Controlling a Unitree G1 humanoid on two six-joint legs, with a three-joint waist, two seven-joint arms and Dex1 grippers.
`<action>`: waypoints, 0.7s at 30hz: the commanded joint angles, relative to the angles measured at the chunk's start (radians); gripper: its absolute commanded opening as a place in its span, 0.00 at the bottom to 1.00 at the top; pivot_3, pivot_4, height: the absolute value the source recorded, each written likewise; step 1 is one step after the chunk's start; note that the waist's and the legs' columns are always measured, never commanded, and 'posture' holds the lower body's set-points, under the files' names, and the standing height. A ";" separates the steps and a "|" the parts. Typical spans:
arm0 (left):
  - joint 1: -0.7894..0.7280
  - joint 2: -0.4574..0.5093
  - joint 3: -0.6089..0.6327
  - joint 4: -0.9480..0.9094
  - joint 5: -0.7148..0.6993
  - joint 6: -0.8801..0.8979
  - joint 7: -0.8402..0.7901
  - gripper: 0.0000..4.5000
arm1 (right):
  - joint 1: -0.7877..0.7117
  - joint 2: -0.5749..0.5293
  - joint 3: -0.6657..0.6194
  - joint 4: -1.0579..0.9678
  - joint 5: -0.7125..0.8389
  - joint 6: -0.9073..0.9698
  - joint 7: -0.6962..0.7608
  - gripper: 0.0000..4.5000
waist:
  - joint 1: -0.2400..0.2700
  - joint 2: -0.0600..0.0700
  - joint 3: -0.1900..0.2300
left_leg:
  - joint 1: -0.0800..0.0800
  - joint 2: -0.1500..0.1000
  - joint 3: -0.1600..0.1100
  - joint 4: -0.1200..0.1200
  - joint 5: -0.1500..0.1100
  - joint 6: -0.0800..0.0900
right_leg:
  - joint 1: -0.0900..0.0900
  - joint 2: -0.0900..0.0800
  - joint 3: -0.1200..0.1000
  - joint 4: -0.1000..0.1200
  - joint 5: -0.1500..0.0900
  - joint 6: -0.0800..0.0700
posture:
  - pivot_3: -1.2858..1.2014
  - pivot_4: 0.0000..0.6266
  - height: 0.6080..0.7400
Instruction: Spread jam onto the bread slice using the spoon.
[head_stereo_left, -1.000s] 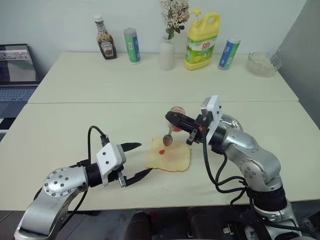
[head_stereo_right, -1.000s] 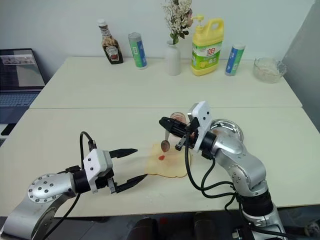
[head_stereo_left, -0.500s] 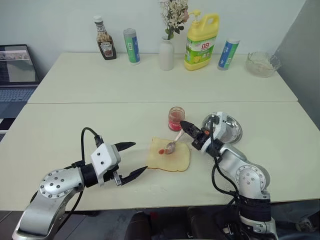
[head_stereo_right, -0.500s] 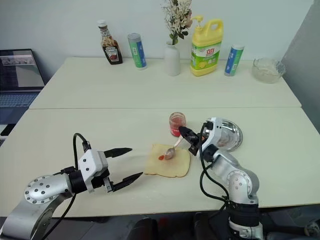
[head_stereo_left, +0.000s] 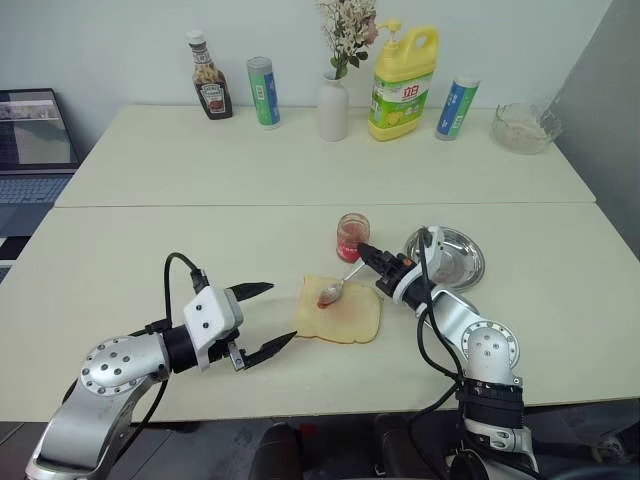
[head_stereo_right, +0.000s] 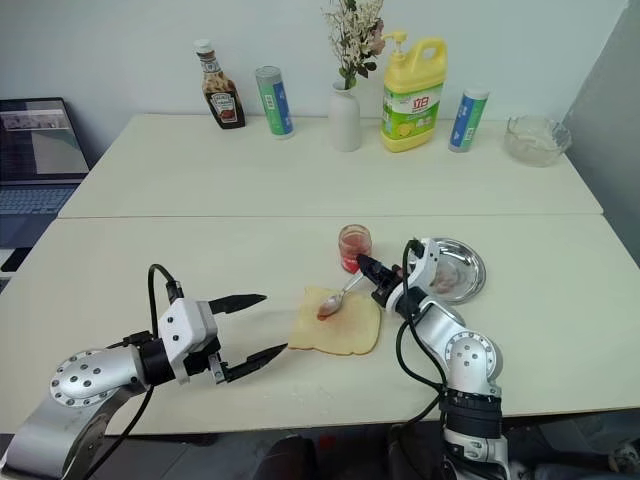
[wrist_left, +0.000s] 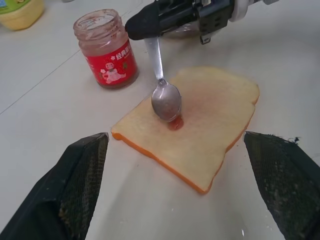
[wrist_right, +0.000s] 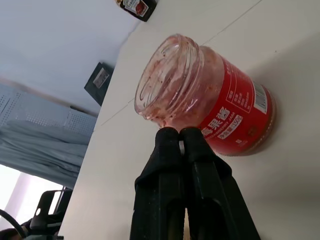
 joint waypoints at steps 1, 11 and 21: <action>-0.014 -0.001 -0.002 -0.009 -0.001 -0.017 -0.006 1.00 | 0.002 -0.020 0.022 -0.030 0.039 0.057 0.016 0.01 | 0.000 0.000 0.000 | 0.000 0.000 0.000 0.000 0.000 0.000 | 0.000 0.000 0.000 0.000 0.000 0.000 | 0.52 0.24 1.00; 0.020 0.006 0.028 0.021 0.007 -0.043 -0.023 1.00 | -0.002 -0.187 -0.027 -0.075 0.103 0.133 0.065 0.01 | 0.000 0.000 0.000 | 0.000 0.000 0.000 0.000 0.000 0.000 | 0.001 0.000 0.000 0.000 0.000 0.000 | 0.52 0.24 1.00; 0.024 0.009 0.028 0.027 0.007 -0.056 -0.027 1.00 | -0.101 -0.054 -0.058 0.084 0.057 0.005 -0.028 0.01 | -0.001 0.000 0.000 | 0.000 0.000 0.000 0.000 0.000 0.000 | 0.001 0.000 0.000 0.000 0.000 0.000 | 0.52 0.24 1.00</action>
